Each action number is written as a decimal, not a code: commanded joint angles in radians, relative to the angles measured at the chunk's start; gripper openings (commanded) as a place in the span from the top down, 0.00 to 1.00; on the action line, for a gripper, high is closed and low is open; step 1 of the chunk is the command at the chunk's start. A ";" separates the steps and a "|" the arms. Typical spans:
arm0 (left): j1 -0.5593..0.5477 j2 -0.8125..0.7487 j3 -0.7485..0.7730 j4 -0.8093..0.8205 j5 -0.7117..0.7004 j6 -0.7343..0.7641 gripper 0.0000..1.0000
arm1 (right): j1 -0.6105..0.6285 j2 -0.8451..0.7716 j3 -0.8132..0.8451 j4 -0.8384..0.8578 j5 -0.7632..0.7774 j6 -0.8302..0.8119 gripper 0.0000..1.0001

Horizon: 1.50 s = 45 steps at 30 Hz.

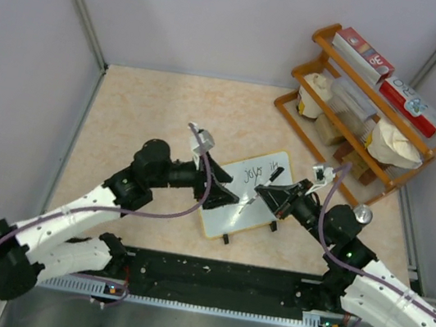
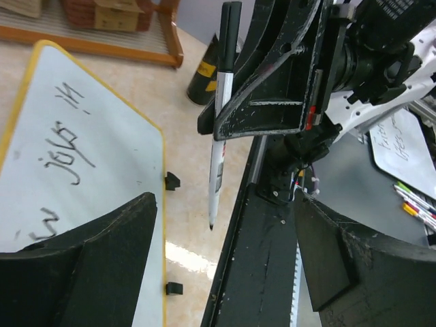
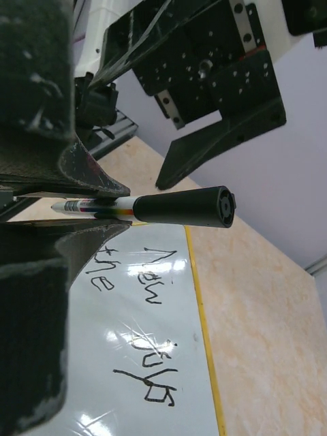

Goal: Write a sentence on the whiteboard
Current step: Pass from the right arm to the left, then pass from the left arm to the right

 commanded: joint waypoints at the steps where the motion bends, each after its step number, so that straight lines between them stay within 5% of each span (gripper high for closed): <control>1: -0.090 0.149 0.092 0.063 -0.015 0.035 0.16 | -0.008 -0.012 0.059 0.057 -0.044 0.056 1.00; 5: -0.127 0.261 0.115 0.089 -0.022 0.038 0.20 | -0.008 -0.028 0.070 0.049 -0.047 0.062 1.00; 12: -0.151 0.314 0.103 0.153 0.011 0.017 0.50 | -0.008 -0.084 0.072 0.005 -0.006 0.061 1.00; 16: -0.156 0.321 0.107 0.165 0.005 0.002 1.00 | -0.008 -0.086 0.079 -0.018 -0.012 0.061 1.00; 20: -0.156 0.272 0.106 0.146 -0.012 0.017 1.00 | -0.008 -0.091 0.099 -0.080 -0.027 0.032 0.98; 21: -0.156 0.262 0.107 0.121 -0.017 0.021 1.00 | -0.008 -0.092 0.116 -0.098 -0.033 0.019 0.94; 25: -0.154 0.209 0.124 0.017 -0.026 0.064 1.00 | -0.010 -0.094 0.180 -0.236 -0.067 -0.059 0.36; 27: -0.156 0.185 0.140 -0.037 -0.025 0.095 1.00 | -0.017 -0.092 0.219 -0.270 -0.105 -0.102 0.26; 28: -0.156 0.179 0.144 -0.086 -0.022 0.104 1.00 | -0.024 -0.091 0.229 -0.276 -0.131 -0.109 0.02; 36: -0.156 0.113 0.196 -0.224 0.084 0.161 1.00 | -0.158 0.011 0.312 -0.217 -0.568 -0.062 0.02; 41: -0.156 0.093 0.209 -0.209 0.162 0.144 1.00 | -0.188 0.067 0.280 -0.045 -0.789 0.067 0.25; 45: -0.156 0.093 0.216 -0.209 0.184 0.140 1.00 | -0.189 0.084 0.259 0.000 -0.814 0.104 0.40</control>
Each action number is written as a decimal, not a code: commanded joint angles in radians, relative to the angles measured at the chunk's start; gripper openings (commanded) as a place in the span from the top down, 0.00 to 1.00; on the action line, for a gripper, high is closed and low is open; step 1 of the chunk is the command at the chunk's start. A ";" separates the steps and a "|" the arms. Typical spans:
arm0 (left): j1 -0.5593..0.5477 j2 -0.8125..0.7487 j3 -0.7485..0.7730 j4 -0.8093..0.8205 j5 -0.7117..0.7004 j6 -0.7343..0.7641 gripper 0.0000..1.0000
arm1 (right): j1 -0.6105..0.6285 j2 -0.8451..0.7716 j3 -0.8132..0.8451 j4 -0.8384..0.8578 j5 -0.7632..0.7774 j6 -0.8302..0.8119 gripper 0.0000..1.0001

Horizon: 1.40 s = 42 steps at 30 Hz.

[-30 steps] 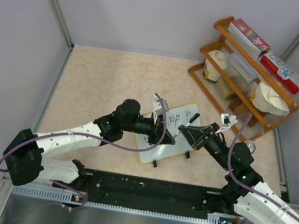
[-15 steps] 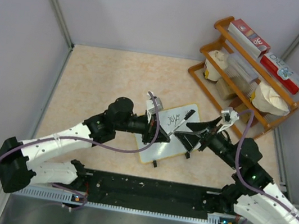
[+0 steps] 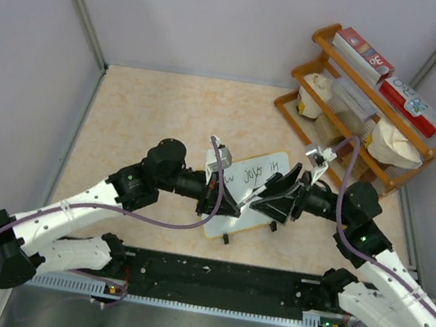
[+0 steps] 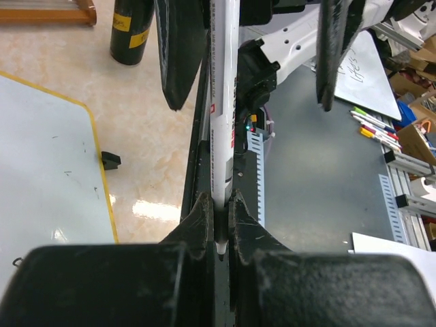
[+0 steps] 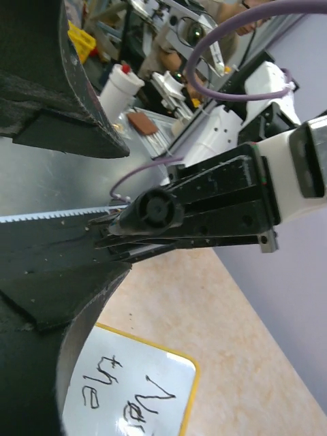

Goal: Write a sentence on the whiteboard
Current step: Pass from the left arm to the right

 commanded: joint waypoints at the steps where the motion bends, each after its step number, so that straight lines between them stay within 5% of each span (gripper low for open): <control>1: 0.001 -0.018 0.048 0.019 0.060 0.009 1.00 | -0.010 -0.001 -0.016 0.137 -0.131 0.080 0.44; 13: -0.001 -0.009 0.042 0.016 0.070 0.002 1.00 | -0.008 0.032 -0.027 0.151 -0.176 0.103 0.67; 28: -0.014 0.016 0.045 0.017 0.080 0.000 1.00 | -0.010 0.052 -0.044 0.152 -0.133 0.122 0.64; 34: -0.019 0.017 0.042 0.020 0.088 0.003 1.00 | -0.008 0.055 -0.045 0.134 -0.121 0.113 0.83; 37: -0.019 0.016 0.038 0.014 0.085 0.003 1.00 | -0.008 0.054 -0.044 0.116 -0.116 0.096 1.00; 42: -0.019 0.009 0.029 -0.002 0.058 0.005 0.96 | -0.008 0.043 -0.047 0.060 -0.090 0.050 1.00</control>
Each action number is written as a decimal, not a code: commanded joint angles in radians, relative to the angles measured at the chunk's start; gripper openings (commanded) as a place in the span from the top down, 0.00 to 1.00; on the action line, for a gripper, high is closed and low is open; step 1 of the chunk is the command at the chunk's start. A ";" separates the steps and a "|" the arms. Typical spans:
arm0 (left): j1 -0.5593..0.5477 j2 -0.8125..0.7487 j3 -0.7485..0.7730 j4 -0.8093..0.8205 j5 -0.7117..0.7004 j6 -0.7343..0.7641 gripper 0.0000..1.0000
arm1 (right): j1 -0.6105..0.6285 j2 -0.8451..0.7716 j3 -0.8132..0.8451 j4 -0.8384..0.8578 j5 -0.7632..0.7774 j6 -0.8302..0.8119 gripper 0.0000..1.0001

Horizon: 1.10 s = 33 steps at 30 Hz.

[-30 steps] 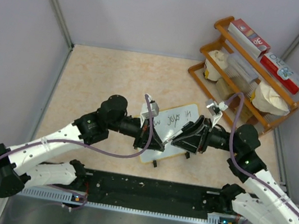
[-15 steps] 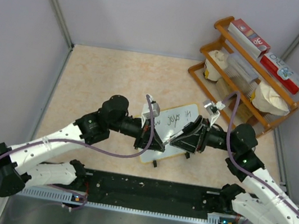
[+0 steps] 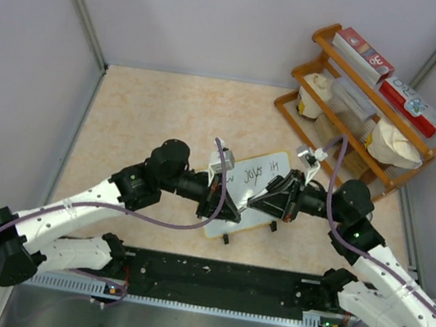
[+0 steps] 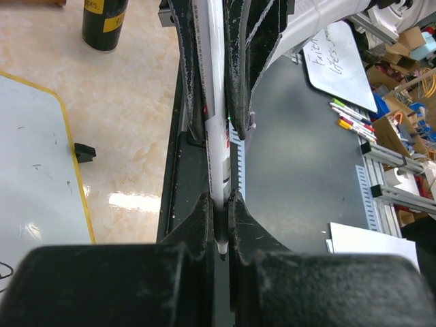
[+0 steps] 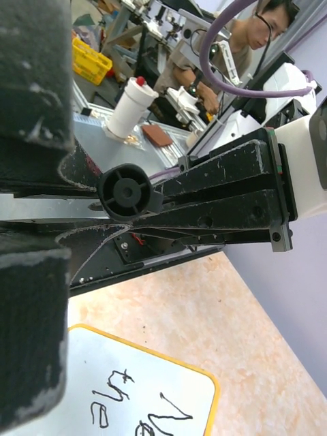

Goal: Write a sentence on the whiteboard
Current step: Pass from the left arm to the right, then hold the whiteboard on the whiteboard stand.

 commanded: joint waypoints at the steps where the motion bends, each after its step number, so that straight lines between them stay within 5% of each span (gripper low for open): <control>1: -0.006 -0.012 0.015 0.009 -0.020 0.042 0.70 | -0.005 -0.018 0.000 -0.045 0.037 -0.023 1.00; 3: -0.006 -0.034 -0.016 0.022 -0.069 0.022 0.44 | -0.006 -0.038 -0.003 -0.106 0.071 -0.069 1.00; 5: -0.004 -0.055 -0.049 0.036 -0.147 0.002 0.28 | -0.005 -0.053 -0.018 -0.149 0.136 -0.100 1.00; 10: 0.011 -0.156 -0.200 0.016 -0.475 -0.106 0.16 | -0.006 -0.114 -0.084 -0.233 0.310 -0.146 1.00; 18: 0.170 -0.268 -0.320 -0.192 -0.753 -0.290 0.14 | -0.006 -0.137 -0.138 -0.293 0.466 -0.187 1.00; 25: 0.357 -0.362 -0.435 -0.108 -0.611 -0.297 0.14 | -0.006 -0.140 -0.146 -0.302 0.501 -0.203 1.00; 33: 0.433 -0.204 -0.508 0.341 -0.286 -0.225 0.24 | -0.008 -0.133 -0.138 -0.302 0.515 -0.209 1.00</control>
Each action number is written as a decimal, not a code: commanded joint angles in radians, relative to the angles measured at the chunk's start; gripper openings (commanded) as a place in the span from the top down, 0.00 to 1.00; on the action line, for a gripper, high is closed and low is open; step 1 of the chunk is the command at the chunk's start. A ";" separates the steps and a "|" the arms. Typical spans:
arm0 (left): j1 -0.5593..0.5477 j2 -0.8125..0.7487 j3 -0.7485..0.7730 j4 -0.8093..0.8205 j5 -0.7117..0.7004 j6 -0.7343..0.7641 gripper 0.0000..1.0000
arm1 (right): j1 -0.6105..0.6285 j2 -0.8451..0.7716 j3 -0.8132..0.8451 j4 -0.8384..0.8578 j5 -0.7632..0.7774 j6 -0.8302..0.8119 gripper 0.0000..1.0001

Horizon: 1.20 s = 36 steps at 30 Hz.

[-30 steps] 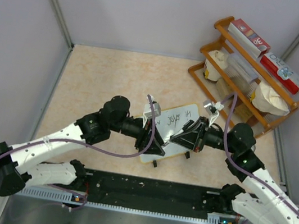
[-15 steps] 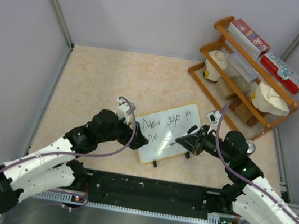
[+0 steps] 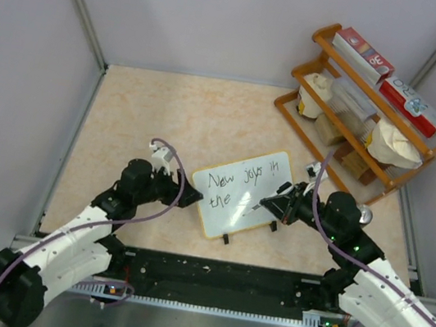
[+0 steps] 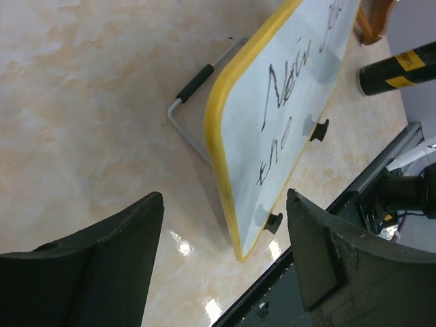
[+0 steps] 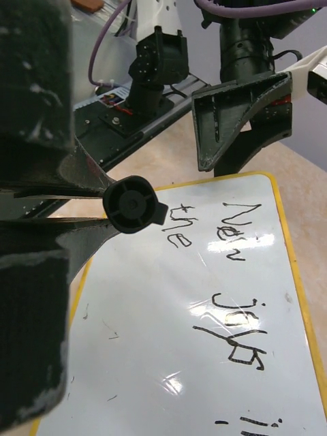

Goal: Write a sentence on the whiteboard
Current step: Hold the whiteboard on the whiteboard stand.

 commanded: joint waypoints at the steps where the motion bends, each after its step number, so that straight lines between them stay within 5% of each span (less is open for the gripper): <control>1: 0.027 0.078 -0.010 0.343 0.213 0.047 0.25 | -0.004 -0.003 0.011 0.024 0.025 -0.020 1.00; 13: 0.098 0.275 -0.050 0.603 0.331 0.081 0.53 | -0.004 0.043 0.025 0.097 0.013 -0.017 1.00; 21: 0.151 0.408 0.001 0.621 0.491 0.128 1.00 | -0.004 0.091 0.045 0.151 0.002 -0.055 1.00; 36: 0.201 0.465 0.029 0.612 0.580 0.196 0.99 | -0.004 0.061 0.042 0.117 0.036 -0.148 1.00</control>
